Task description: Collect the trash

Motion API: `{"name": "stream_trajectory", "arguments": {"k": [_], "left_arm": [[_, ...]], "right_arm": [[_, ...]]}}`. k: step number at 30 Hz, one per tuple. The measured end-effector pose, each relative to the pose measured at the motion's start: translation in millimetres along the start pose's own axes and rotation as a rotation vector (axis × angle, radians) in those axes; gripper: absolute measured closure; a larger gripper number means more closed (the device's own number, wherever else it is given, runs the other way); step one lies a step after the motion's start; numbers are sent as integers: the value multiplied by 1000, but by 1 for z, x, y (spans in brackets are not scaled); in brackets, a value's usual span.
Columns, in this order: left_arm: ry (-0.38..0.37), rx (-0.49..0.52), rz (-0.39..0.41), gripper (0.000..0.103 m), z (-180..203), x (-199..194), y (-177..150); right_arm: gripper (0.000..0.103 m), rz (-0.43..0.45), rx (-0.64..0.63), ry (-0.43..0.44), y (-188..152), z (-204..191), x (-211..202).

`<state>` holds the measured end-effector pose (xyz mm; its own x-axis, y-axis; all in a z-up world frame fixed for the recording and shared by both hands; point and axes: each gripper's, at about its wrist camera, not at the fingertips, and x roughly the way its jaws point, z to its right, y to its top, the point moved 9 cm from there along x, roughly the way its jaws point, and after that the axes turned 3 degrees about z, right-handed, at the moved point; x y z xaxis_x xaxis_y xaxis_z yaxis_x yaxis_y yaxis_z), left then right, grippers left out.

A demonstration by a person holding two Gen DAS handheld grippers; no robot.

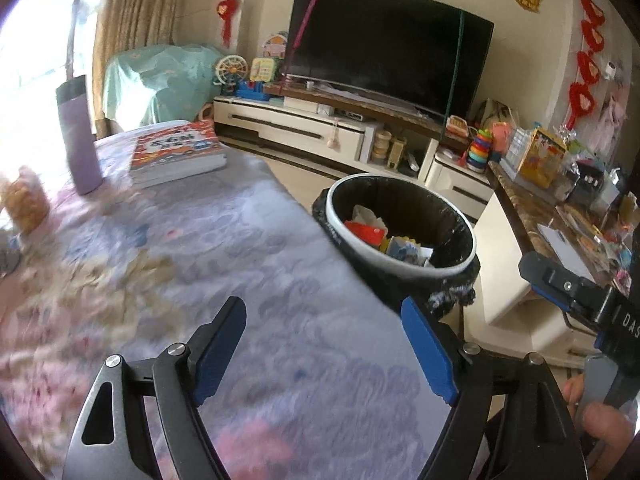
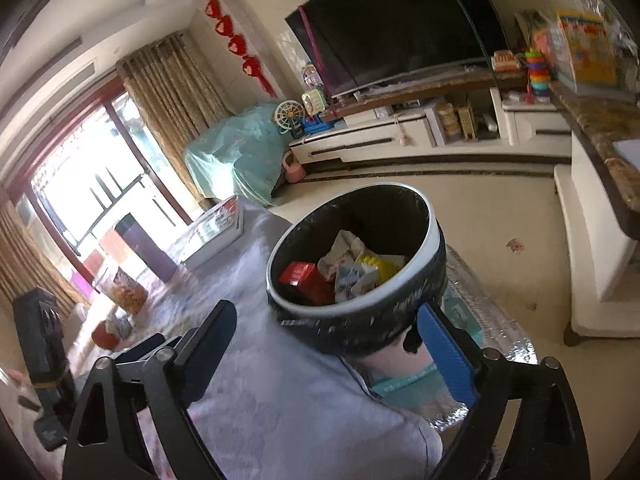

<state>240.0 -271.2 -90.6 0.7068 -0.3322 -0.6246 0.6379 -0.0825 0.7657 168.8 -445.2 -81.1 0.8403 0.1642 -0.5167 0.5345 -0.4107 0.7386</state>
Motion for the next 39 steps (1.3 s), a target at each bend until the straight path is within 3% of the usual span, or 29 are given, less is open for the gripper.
{"name": "stream_trajectory", "arguments": {"k": [7,11,14,17,23,31,39], "left_arm": [[46,2,65,16,-13,-44,-20],[67,-6,109,3,-18,-65,-30],[87,-9,159,1,-22,-82,-33],[103,-13,213,1,-25,-101,-30],[159,-18,337,1,-30,-138,-33],[249,35,403,1,-27,-152,-65],[264,55,381,1,-25,-153,-79]], "right_arm": [[0,51,-86,-66,-19,-16,-19],[0,69,-127,-118,-28,-22,-28],[0,99,-168,-137,-30,-28,-37],[0,163,-228,-151,-23,-42,-53],[0,373,-337,-174,-1,-72,-94],[0,342,-322,-187,-34,-68,-79],[0,350,-321,-191,-49,-66,-85]]}}
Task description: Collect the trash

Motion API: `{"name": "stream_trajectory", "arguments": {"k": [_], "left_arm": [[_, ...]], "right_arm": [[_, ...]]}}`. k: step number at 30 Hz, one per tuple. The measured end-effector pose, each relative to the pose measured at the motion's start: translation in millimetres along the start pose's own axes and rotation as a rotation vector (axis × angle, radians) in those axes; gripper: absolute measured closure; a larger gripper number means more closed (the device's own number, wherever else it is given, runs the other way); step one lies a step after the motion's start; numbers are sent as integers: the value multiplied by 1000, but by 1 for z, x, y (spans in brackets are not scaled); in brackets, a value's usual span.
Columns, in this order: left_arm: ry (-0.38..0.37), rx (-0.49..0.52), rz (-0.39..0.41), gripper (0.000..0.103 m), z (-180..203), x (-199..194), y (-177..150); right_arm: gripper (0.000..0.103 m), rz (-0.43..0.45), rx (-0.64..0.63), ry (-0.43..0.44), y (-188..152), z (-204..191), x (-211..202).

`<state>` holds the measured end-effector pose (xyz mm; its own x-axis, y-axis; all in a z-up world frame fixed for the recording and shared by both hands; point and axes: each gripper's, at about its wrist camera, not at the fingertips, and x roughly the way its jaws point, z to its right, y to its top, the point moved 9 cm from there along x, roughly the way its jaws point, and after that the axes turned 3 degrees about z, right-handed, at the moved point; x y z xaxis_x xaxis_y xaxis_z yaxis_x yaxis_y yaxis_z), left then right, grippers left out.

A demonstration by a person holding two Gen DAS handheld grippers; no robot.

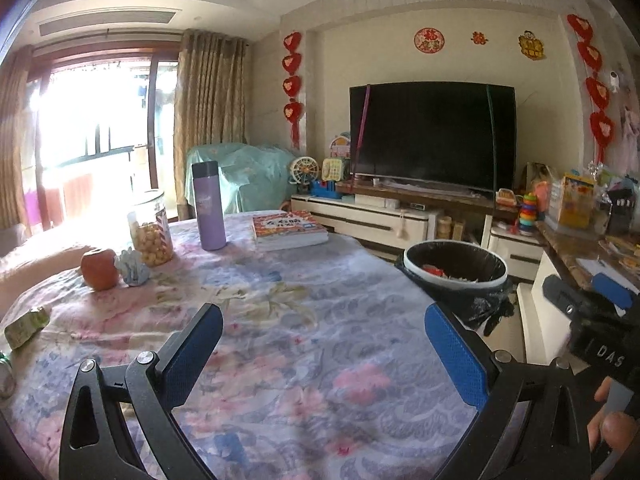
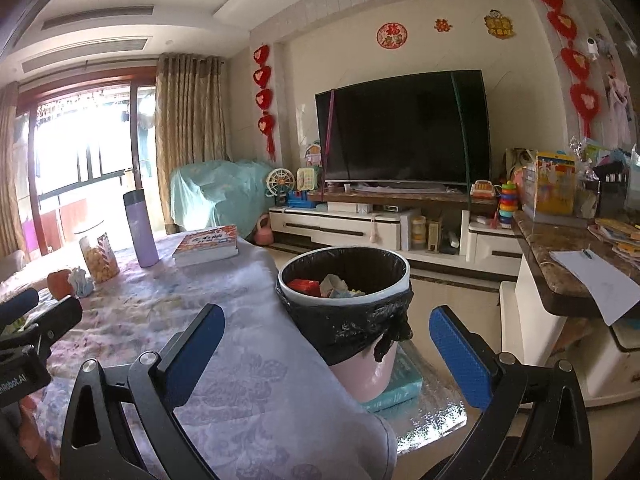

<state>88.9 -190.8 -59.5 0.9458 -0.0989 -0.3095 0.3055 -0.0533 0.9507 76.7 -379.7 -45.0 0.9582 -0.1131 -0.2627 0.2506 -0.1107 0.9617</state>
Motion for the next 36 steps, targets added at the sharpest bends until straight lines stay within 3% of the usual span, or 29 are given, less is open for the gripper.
{"name": "stream_trajectory", "arguments": {"k": [36], "left_arm": [[8,-2,14,1,-6,-6,1]], "right_arm": [[0,27,-26,18,5,-16,-13]]}}
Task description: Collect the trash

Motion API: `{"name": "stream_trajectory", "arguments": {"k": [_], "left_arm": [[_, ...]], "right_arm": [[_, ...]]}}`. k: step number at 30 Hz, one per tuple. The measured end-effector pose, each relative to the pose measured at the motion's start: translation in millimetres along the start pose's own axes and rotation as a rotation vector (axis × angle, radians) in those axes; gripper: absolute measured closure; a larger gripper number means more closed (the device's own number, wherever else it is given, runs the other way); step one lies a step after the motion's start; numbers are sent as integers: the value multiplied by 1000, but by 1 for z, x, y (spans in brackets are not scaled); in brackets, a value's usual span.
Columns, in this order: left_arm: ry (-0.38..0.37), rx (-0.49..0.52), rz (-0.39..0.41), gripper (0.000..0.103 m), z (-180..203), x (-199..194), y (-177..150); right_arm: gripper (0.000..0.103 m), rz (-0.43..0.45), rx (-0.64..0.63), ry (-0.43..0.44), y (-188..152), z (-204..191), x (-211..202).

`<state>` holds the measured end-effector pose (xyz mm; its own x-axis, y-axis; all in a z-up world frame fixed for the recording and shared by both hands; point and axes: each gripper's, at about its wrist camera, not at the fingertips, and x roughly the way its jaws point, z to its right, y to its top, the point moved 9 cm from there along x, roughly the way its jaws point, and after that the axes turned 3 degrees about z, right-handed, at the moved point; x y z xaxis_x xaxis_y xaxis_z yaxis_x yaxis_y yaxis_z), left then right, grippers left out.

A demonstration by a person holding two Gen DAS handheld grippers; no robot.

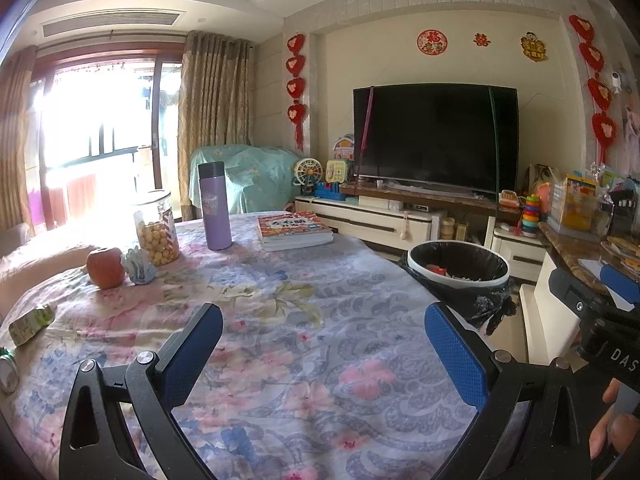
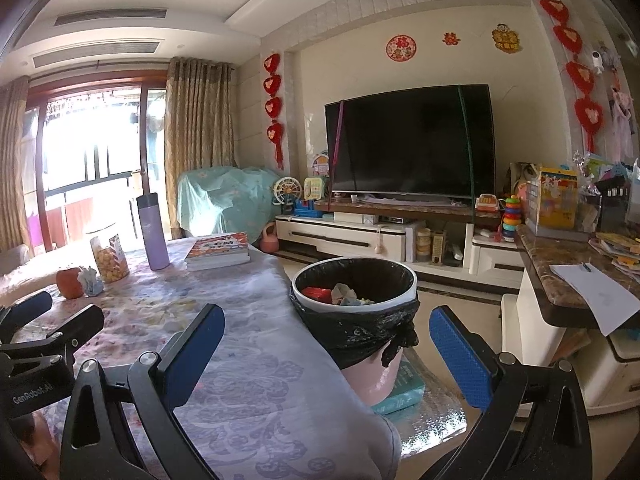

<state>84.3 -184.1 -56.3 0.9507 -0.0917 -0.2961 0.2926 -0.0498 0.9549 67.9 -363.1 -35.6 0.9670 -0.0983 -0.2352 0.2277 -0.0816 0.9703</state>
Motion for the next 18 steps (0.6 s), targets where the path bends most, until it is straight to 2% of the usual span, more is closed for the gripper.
{"name": "stream_trajectory", "arguments": {"k": [18], "left_arm": [[-1,-1,-1,1,0,0,0]], "right_arm": [[0,3,3,7,2,-3,-3]]}}
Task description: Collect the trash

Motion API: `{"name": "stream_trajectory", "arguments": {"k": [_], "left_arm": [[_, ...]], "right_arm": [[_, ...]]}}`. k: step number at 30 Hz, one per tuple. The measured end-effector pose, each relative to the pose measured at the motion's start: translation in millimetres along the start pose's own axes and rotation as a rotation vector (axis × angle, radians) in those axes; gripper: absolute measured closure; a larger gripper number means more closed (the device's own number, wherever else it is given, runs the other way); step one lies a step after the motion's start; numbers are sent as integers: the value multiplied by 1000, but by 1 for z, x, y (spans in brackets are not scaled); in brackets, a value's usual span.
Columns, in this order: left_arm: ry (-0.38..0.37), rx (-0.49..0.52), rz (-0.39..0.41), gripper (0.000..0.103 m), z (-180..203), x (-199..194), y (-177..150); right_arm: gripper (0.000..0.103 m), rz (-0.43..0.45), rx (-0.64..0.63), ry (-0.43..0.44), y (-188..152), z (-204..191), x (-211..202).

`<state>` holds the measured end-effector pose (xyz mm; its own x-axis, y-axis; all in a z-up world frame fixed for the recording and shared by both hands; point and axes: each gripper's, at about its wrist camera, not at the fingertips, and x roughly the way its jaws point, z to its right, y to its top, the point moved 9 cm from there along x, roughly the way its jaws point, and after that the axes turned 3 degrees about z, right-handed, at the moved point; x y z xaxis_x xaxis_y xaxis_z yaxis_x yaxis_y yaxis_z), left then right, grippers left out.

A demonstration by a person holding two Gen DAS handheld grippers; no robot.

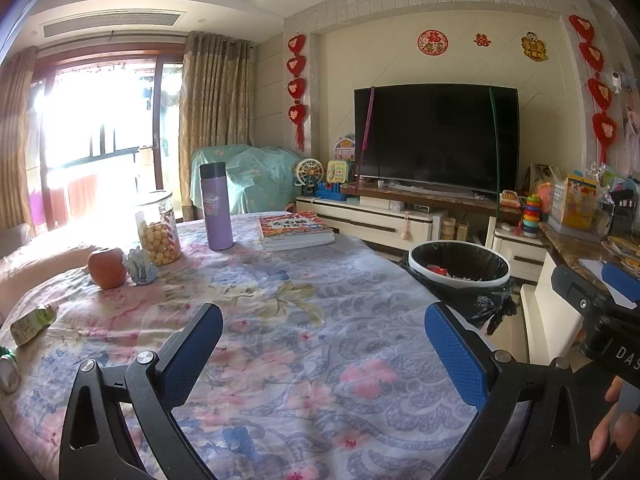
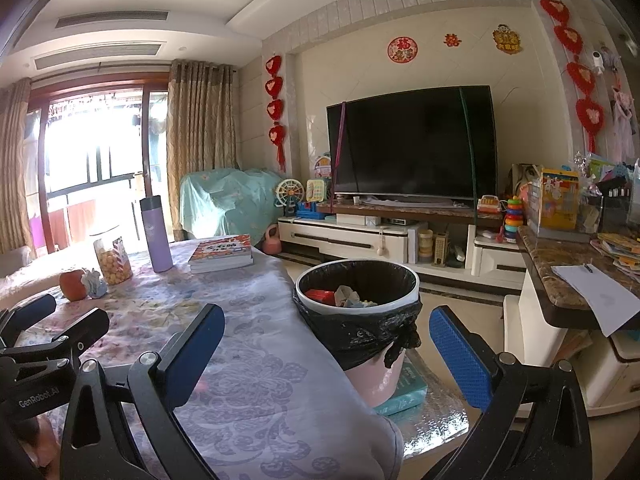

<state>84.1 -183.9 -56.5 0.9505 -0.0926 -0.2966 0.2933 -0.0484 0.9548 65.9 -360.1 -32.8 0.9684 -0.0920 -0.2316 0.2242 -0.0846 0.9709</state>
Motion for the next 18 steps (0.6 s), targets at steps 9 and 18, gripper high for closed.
{"name": "stream_trajectory", "arguments": {"k": [9,18], "left_arm": [[1,1,0,1,0,0,0],[-3,0,-2,1,-1,-1,-2]], "right_arm": [[0,5,0,3,2,-1,-2],[0,7,0,4,4,-3,-3]]}}
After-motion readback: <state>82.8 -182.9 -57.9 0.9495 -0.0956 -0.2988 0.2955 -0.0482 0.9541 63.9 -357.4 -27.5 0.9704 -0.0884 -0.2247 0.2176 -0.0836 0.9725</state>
